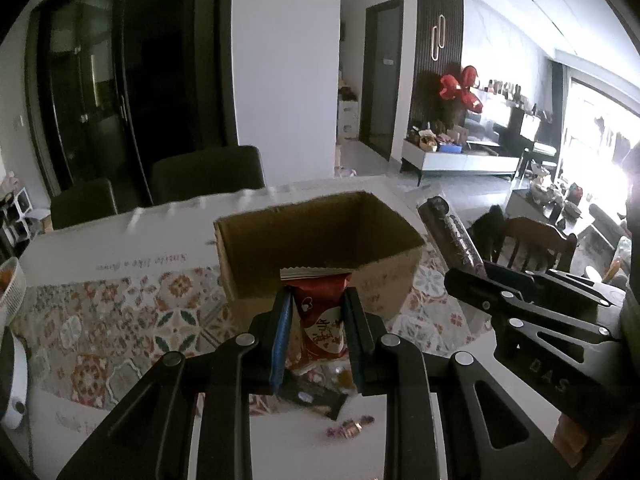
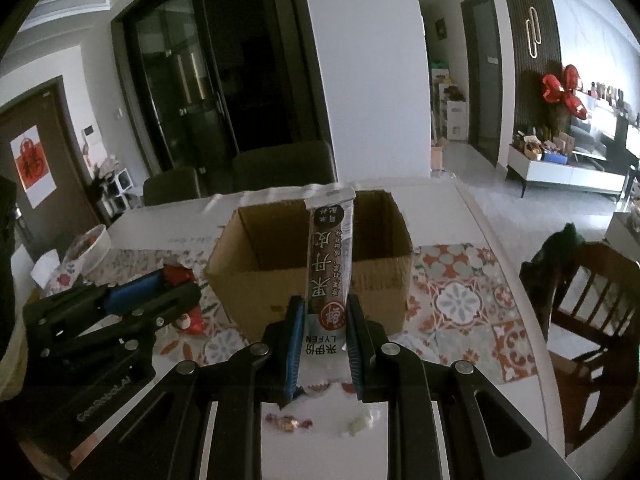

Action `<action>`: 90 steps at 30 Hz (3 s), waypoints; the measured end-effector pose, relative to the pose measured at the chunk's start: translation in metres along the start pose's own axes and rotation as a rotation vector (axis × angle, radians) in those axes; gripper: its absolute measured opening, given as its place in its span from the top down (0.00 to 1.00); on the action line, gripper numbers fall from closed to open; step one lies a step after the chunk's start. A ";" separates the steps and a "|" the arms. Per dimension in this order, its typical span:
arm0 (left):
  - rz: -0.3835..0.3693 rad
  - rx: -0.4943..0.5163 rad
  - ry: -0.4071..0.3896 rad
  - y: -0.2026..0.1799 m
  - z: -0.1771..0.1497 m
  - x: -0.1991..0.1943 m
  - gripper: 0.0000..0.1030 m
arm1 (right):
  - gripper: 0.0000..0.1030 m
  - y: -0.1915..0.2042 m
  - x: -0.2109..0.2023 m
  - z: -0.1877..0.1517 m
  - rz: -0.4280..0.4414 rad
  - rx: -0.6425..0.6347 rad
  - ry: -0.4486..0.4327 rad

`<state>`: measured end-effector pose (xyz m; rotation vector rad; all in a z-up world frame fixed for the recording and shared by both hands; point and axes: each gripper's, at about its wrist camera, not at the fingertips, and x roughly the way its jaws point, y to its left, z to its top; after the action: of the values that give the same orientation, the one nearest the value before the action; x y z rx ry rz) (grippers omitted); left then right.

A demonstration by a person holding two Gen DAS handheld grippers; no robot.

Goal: Organize snacks
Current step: 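Carry both snacks over the box and release them inside, then withdraw both tools from the box toward the remaining candies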

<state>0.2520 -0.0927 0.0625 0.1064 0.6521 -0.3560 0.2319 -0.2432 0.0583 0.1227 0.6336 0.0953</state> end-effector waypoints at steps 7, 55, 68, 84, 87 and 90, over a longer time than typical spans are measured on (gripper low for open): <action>0.007 0.005 -0.010 0.011 0.024 0.015 0.75 | 0.79 0.001 0.014 0.024 0.008 -0.005 -0.006; 0.019 -0.019 0.011 0.031 0.045 0.044 0.45 | 0.54 -0.011 0.061 0.047 -0.033 0.014 0.037; -0.009 -0.003 0.031 0.022 0.005 0.019 0.45 | 0.54 -0.006 0.036 0.011 -0.049 0.028 0.050; -0.053 0.027 0.095 0.001 -0.049 0.011 0.45 | 0.54 -0.010 0.020 -0.047 -0.080 0.030 0.097; -0.060 0.035 0.115 -0.002 -0.059 0.013 0.45 | 0.54 -0.011 0.023 -0.057 -0.085 0.022 0.115; -0.066 0.042 0.128 -0.005 -0.067 0.015 0.45 | 0.54 -0.013 0.025 -0.066 -0.082 0.019 0.138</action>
<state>0.2227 -0.0882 0.0003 0.1490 0.7762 -0.4289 0.2130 -0.2471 -0.0110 0.1084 0.7762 0.0183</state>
